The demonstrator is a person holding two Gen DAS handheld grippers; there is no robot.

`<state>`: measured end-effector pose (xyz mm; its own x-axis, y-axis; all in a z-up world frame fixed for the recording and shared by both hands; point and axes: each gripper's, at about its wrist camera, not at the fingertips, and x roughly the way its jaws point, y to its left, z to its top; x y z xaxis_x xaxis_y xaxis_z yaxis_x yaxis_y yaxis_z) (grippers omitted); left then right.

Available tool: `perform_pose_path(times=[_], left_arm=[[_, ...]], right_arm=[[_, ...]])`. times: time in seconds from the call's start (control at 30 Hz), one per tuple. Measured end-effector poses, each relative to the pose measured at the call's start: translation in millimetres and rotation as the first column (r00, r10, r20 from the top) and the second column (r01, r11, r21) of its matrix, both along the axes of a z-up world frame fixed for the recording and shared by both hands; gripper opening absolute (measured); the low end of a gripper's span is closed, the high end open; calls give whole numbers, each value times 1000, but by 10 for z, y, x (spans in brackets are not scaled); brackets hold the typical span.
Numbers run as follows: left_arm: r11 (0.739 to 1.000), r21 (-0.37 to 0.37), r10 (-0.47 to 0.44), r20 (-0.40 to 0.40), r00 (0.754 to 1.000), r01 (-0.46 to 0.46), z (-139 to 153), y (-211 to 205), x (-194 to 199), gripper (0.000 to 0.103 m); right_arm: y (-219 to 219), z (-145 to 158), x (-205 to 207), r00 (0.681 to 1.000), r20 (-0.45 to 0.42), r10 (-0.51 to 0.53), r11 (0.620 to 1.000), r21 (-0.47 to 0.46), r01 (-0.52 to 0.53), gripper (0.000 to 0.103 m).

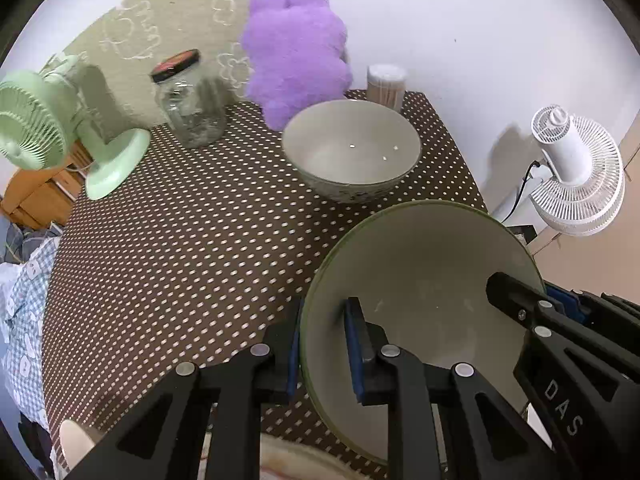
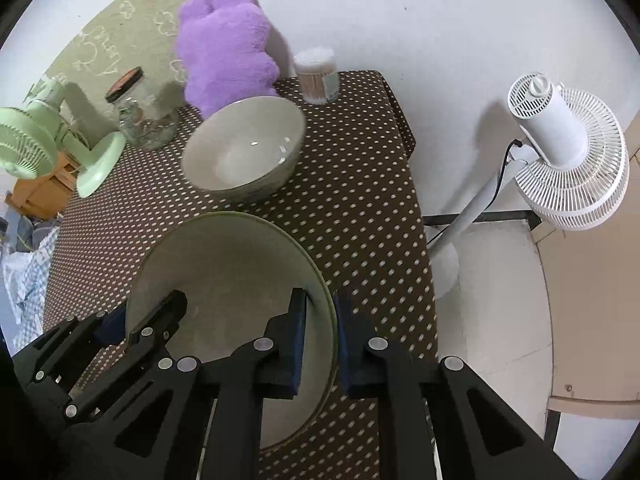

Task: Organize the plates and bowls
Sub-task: 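Close the right gripper on the grey bowl rim, then lift the grey bowl and carry it toward the plate stack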

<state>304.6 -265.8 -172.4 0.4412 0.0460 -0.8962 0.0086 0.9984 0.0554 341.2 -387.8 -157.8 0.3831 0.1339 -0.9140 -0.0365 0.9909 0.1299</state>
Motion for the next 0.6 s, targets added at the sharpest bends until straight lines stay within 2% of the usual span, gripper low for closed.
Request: perform_pose_path(times=[0.3,0.6], left_arm=[[1000,-26,-10,9,1000,10,253,430,-442,18],[1000,-24,-13,19,1000,14,400,965,-979,18]], right_arm=[[394,260,-459,1000,15,-4,1000,-14,4,17],[966,449,-979,1000,30,0,1000,-25,1,17]])
